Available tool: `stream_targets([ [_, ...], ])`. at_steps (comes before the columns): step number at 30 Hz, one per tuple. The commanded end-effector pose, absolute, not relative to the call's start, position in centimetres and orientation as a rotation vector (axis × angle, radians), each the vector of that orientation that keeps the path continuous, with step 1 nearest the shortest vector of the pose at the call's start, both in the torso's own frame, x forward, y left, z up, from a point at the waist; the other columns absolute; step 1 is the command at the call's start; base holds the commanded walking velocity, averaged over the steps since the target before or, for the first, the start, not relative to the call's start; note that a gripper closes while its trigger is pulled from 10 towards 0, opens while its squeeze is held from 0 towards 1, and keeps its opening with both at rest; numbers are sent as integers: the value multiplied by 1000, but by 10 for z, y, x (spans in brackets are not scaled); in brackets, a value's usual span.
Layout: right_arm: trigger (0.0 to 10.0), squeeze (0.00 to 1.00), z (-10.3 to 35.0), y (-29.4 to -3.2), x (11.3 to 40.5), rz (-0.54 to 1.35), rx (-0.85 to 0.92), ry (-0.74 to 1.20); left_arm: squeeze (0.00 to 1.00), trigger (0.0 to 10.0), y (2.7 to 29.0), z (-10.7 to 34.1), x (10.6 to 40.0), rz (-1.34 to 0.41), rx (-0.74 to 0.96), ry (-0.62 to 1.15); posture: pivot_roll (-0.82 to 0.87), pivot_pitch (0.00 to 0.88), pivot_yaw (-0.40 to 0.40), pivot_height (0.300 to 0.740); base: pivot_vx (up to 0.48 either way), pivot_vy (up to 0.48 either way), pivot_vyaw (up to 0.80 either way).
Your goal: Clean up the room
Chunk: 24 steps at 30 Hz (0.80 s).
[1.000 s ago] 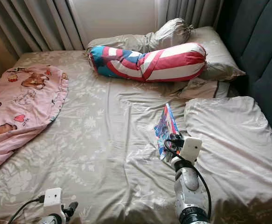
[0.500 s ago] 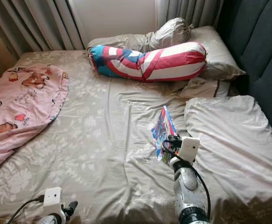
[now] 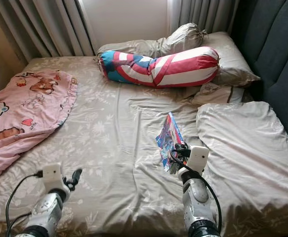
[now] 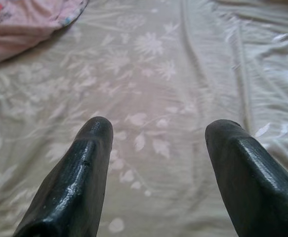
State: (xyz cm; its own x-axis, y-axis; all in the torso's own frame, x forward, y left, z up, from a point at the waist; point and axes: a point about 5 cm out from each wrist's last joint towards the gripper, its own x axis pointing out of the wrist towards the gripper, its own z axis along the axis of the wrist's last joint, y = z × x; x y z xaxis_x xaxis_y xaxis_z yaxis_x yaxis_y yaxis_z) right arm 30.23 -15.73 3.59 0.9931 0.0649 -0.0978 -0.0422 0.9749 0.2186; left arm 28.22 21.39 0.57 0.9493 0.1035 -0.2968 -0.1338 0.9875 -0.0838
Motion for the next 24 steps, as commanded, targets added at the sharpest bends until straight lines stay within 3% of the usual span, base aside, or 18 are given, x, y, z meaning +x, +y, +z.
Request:
stream_targets([
  [1, 10000, 0, 44, -150, 307, 97, 198, 76, 0, 10000, 214, 5, 280, 115, -106, 287, -3, 80, 52, 690, 0, 0, 0],
  [24, 10000, 0, 44, -152, 307, 82, 189, 74, 0, 10000, 202, 14, 288, 74, -130, 220, -2, 79, 53, 652, 0, 0, 0],
])
